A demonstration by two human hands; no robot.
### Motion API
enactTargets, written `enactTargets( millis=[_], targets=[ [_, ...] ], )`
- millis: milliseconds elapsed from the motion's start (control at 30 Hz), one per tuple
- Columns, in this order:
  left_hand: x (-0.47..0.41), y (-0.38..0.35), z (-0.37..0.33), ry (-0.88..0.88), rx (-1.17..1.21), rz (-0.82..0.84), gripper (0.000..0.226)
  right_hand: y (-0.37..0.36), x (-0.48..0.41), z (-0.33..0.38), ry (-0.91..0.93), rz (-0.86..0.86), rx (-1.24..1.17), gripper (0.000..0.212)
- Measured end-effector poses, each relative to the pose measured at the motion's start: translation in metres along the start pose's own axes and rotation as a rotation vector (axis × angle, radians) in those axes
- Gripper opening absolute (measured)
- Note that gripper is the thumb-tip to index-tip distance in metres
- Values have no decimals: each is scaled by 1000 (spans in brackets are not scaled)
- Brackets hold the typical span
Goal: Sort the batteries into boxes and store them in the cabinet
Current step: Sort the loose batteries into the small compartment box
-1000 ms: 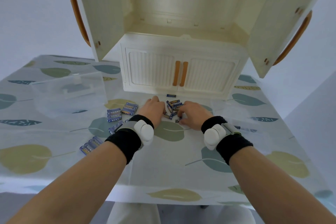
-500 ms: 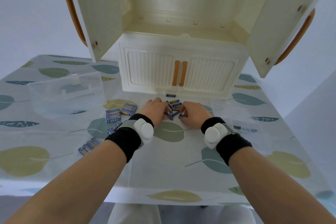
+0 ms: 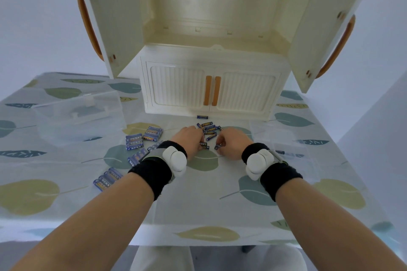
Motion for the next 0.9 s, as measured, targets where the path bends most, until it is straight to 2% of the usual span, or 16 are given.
enactTargets(
  millis=[133, 233, 400, 533, 700, 900],
  targets=[
    [4, 1, -8, 2, -1, -7, 16, 5, 10, -3, 10, -50, -12, 21],
    [2, 7, -19, 5, 37, -34, 17, 19, 17, -7, 12, -112, -60, 15],
    [-6, 21, -63, -86, 126, -107, 14, 49, 45, -34, 11, -230, -113, 11],
    [-10, 26, -103, -162, 160, -125, 17, 69, 68, -68, -58, -308, -111, 12],
    [-18, 22, -146, -233, 154, -101, 19, 77, 92, -110, -172, -344, -61, 12],
    [-28, 8, -165, -227, 46, -108, 18, 70, 106, -129, -200, -328, -27, 16]
  ],
)
Point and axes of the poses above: each hand's wrist, its own x-axis away from the middle knuckle, its own y-axis out of the back of the hand, z = x × y, the point moved 4 cm from there along -x, towards the middle knuckle, and after that the axes turned 1 degree about z, right-handed, at the moved point
